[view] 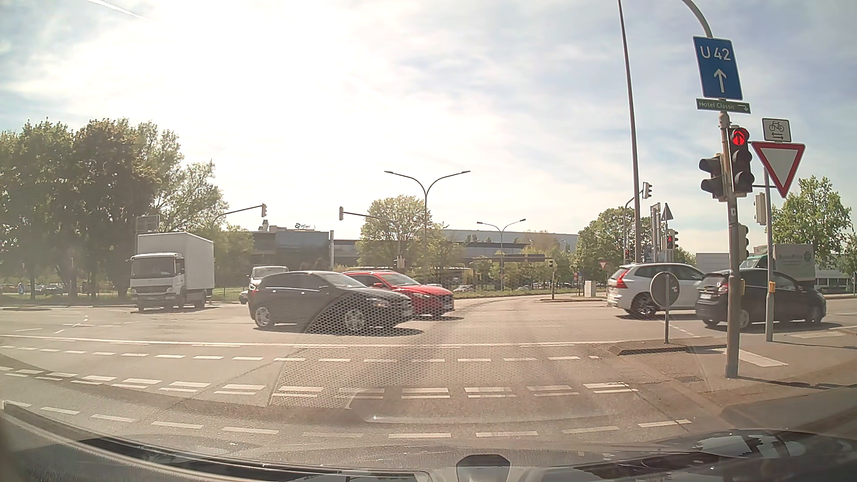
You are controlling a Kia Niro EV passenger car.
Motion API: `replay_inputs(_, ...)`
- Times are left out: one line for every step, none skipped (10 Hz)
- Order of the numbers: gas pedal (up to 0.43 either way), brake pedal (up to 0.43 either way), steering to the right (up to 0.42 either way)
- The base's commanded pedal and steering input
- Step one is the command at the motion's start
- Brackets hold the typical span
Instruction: Follow the waypoints while adhering to traffic rules and regulations
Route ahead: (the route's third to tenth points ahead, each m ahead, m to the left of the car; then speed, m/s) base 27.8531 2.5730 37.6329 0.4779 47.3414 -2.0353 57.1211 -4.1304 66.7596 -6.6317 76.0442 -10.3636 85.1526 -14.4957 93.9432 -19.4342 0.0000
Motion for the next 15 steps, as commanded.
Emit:
replay_inputs(0.000,0.250,0.013)
replay_inputs(0.000,0.256,0.013)
replay_inputs(0.000,0.256,0.013)
replay_inputs(0.000,0.256,0.013)
replay_inputs(0.000,0.256,0.013)
replay_inputs(0.000,0.256,0.012)
replay_inputs(0.000,0.256,0.012)
replay_inputs(0.000,0.256,0.013)
replay_inputs(0.000,0.256,0.013)
replay_inputs(0.000,0.256,0.012)
replay_inputs(0.000,0.250,0.013)
replay_inputs(0.000,0.256,0.013)
replay_inputs(0.000,0.250,0.012)
replay_inputs(0.000,0.256,0.013)
replay_inputs(0.000,0.256,0.013)
